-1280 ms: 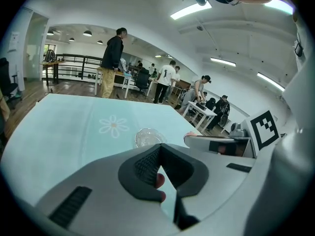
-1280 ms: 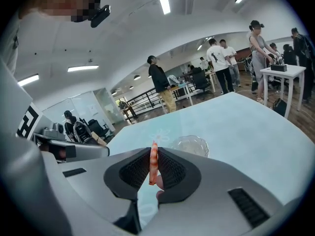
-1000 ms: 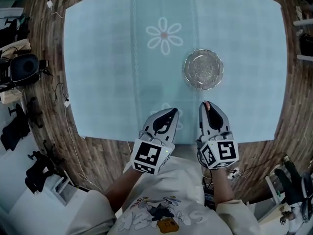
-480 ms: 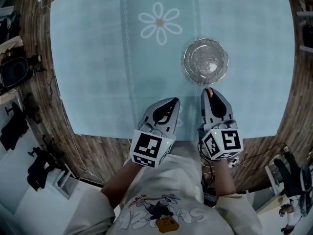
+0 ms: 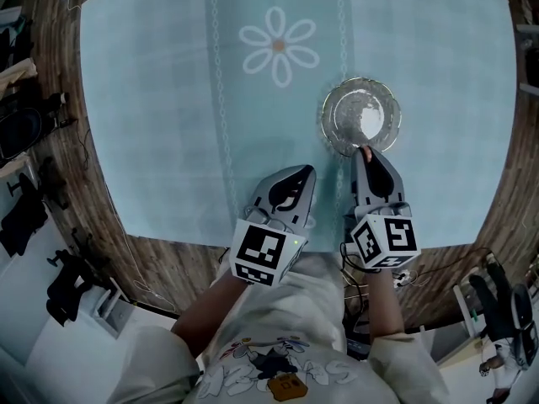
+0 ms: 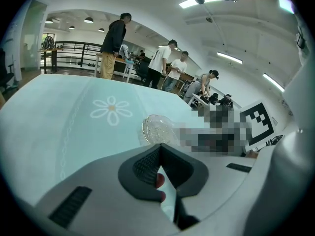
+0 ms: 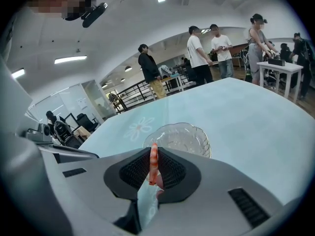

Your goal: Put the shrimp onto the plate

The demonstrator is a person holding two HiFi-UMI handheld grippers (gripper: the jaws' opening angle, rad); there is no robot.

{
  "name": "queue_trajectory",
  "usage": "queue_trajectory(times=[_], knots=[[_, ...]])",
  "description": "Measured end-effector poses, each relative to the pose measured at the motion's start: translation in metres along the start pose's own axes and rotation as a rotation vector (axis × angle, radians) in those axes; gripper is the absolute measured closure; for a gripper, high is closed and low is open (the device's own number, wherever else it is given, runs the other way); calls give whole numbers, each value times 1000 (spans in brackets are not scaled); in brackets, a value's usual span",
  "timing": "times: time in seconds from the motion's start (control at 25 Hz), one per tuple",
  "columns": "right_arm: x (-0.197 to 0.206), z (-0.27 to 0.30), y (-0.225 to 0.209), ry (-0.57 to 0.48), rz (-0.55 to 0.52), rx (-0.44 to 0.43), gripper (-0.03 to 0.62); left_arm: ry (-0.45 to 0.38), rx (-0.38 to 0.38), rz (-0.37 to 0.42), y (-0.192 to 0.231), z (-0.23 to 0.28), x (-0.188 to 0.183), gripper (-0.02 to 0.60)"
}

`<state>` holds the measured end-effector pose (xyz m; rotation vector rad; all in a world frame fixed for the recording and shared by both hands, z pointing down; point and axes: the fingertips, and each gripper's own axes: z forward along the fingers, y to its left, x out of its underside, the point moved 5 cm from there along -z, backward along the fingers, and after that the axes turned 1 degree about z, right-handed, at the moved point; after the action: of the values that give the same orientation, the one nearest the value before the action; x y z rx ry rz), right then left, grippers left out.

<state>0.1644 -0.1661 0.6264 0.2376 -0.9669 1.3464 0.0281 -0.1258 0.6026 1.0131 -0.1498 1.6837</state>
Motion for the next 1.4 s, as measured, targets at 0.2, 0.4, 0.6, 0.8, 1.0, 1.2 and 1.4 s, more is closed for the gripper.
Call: queue_trajectory(times=[0.2,0.4,0.6,0.8,1.0,1.2,1.4], knots=[[-1,13,-3,3,-5,33,534,11,11,-7,7,7,1,574],[-2,21,-11,5,-4,80,534,16,18,-12,9,11,0,574],[-4,25,-14,10,-8,115,533,25,17,-20,14,13,-2,574],[-2,23,-12,19,-3,105,533,24,15,-19,15,15,-5,574],[2,20,-11,26,6,109,533,22,18,-12,14,15,-5,574],[-2,11,-10,10,7,107,533,16,19,-2,6,12,-6,574],[-7,0,-8,-6,3,93,533,1,19,18,-4,6,-11,574]])
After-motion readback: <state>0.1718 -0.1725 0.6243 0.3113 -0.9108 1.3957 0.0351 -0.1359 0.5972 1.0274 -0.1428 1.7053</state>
